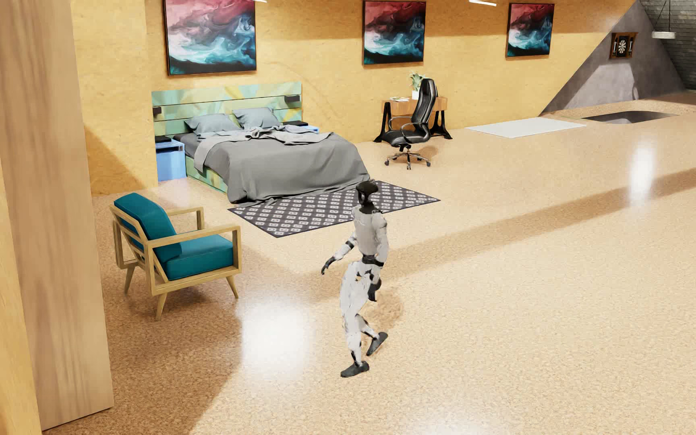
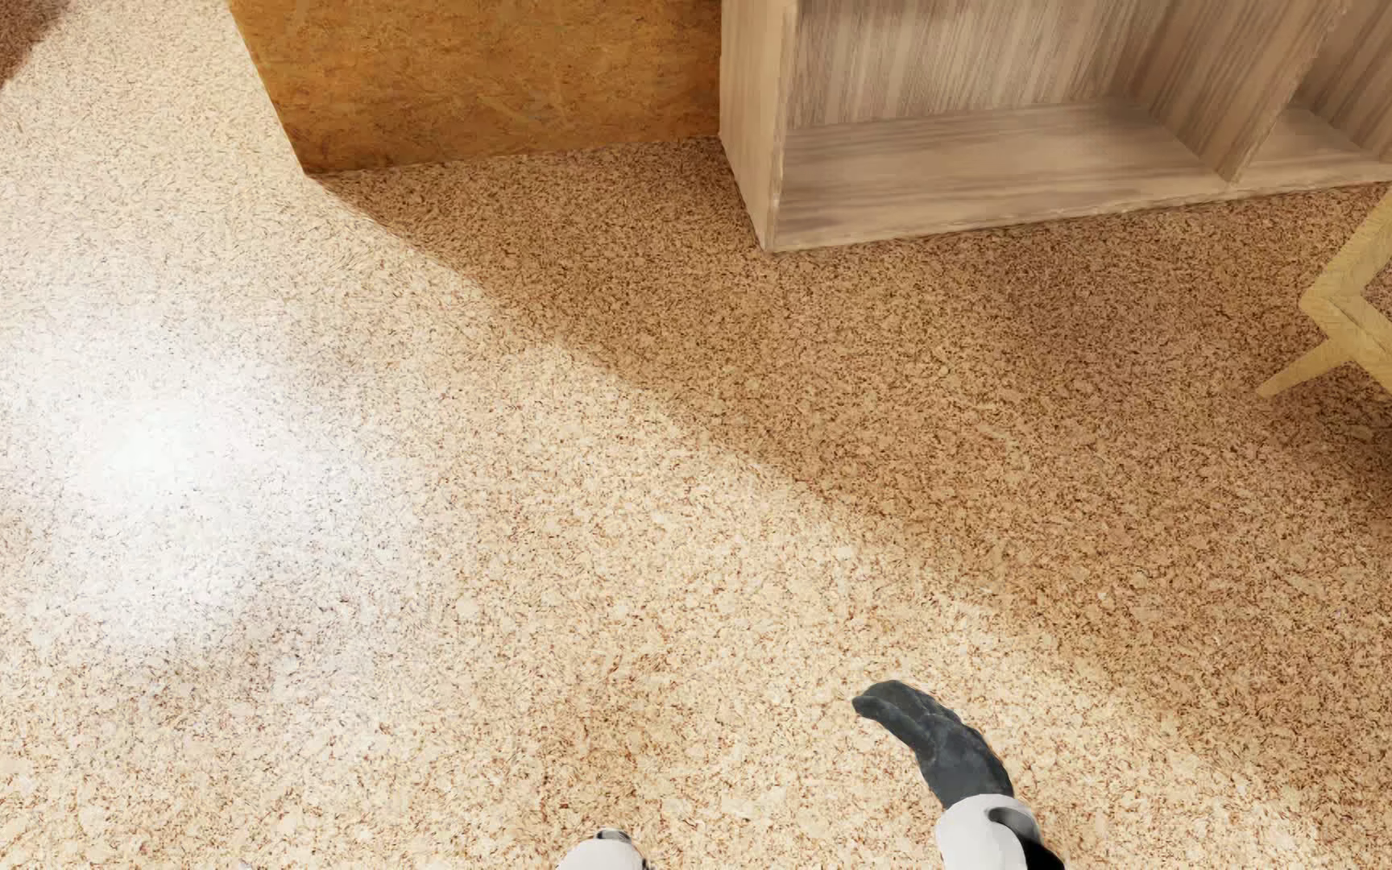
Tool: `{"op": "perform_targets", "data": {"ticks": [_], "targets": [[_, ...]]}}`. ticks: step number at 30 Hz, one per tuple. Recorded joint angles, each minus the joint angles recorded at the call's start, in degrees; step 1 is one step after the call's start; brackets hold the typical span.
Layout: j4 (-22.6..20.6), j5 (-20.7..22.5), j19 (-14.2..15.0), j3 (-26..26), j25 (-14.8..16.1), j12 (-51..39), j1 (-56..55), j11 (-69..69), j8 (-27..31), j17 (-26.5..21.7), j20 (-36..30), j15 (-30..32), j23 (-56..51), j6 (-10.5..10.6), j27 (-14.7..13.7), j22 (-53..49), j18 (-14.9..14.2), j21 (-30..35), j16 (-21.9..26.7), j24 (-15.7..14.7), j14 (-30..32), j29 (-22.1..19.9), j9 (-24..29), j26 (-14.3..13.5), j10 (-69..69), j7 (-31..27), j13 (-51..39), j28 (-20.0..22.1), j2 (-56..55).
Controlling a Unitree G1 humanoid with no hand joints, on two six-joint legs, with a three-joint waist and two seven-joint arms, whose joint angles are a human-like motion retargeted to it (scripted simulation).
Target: Approach the bed
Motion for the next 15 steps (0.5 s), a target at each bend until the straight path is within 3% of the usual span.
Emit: {"op": "perform_targets", "data": {"ticks": [1, 2, 3, 4, 5, 7, 8, 9, 11, 13, 14, 15], "targets": [[0.0, -4.7, 0.2, 0.5, 0.0, -2.9, 1.0, 5.0, -1.8, -0.4, -1.9, -0.4, 1.1, -0.9, 2.0, 1.6, 0.2, -0.3, 1.0, 2.7, -1.0, -0.8, 0.0, 0.6, 0.5, 2.3, 0.2, -1.6, -3.3], [-0.3, -10.7, -1.5, 0.7, -0.2, -5.9, 2.7, 5.7, -3.6, -0.7, -2.0, -1.4, 3.2, -1.7, 3.5, 2.2, 0.3, 0.1, 2.1, 4.7, -1.1, -0.7, -0.1, 2.4, -0.6, 3.5, 0.3, -1.5, -5.7], [-0.7, -16.6, -6.4, 0.5, -0.7, -8.5, 4.6, 1.9, -6.9, -1.3, 0.5, -2.2, 6.1, -2.4, 4.5, 1.4, 0.2, 1.0, 2.8, 4.7, -0.4, 0.6, -0.3, 5.1, -2.6, 3.9, 0.2, 1.0, -6.9], [-1.0, -20.5, -10.6, 0.2, -1.2, -10.5, 6.4, -5.9, -10.0, -2.1, 5.3, -3.4, 9.2, -3.0, 5.1, -1.0, 0.0, 1.8, 2.9, 2.2, 0.8, 2.6, -0.4, 7.1, -4.7, 3.8, 0.1, 5.2, -7.1], [-1.5, -22.3, -12.3, -0.2, -1.8, -12.1, 8.0, -16.4, -12.1, -2.8, 10.8, -3.4, 11.9, -3.3, 5.9, -4.4, -0.3, 2.2, 2.5, -2.3, 1.9, 4.5, -0.6, 7.0, -6.8, 3.3, 0.3, 9.4, -6.5], [-2.6, -20.8, -10.8, -1.0, -2.4, -16.3, 10.0, -36.2, -9.1, -3.4, 15.5, 6.5, 15.5, -3.2, 8.0, -11.5, -0.9, 1.3, 2.8, -10.7, 2.4, 6.9, -0.8, 2.2, -9.6, 0.5, 1.3, 13.3, -5.3], [-3.2, -20.8, -10.6, -1.1, -2.3, -18.8, 10.1, -38.4, -8.1, -3.4, 13.9, 8.7, 16.2, -2.9, 8.7, -15.2, -1.3, 0.3, 4.3, -11.8, 1.4, 6.2, -0.7, -0.2, -9.5, -1.2, 2.3, 14.0, -5.2], [-3.9, -21.7, -11.5, -1.0, -1.5, -21.1, 9.5, -36.9, -9.4, -3.1, 11.6, 6.6, 16.4, -2.7, 8.9, -19.1, -1.6, -0.9, 6.1, -11.1, 0.4, 4.3, -0.6, -1.6, -8.7, -2.6, 3.4, 15.2, -5.5], [-3.9, -23.0, -12.8, -1.0, 0.2, -22.7, 8.3, -34.6, -12.6, -2.9, 10.5, 5.2, 17.7, -1.8, 8.8, -26.8, -0.9, -1.7, 6.7, -10.3, -1.3, 1.6, -0.5, -1.7, -7.6, -3.4, 4.7, 19.1, -6.2], [-1.9, -23.0, -12.8, -1.4, -0.8, -20.1, 8.4, -35.0, -14.5, -4.8, 12.1, 6.2, 18.9, -0.9, 8.9, -32.2, -1.0, 0.8, 3.0, -15.3, -5.1, 4.1, -0.9, -1.4, -5.6, 0.6, 4.5, 22.5, -5.4], [-1.1, -22.7, -12.6, -1.6, -1.4, -18.3, 8.8, -35.4, -14.8, -5.6, 11.0, 6.9, 18.5, -0.5, 8.9, -33.4, -1.3, 1.5, 1.9, -17.3, -6.8, 4.6, -1.1, -2.0, -3.1, 2.3, 4.3, 22.0, -4.9], [-1.1, -22.4, -12.5, -1.7, -0.9, -16.7, 9.3, -35.6, -14.9, -5.7, 8.4, 7.5, 17.5, -0.2, 9.1, -33.4, -1.1, 1.1, 2.2, -16.6, -7.8, 3.8, -1.2, -3.3, 0.0, 2.7, 4.2, 19.5, -4.5]]}}
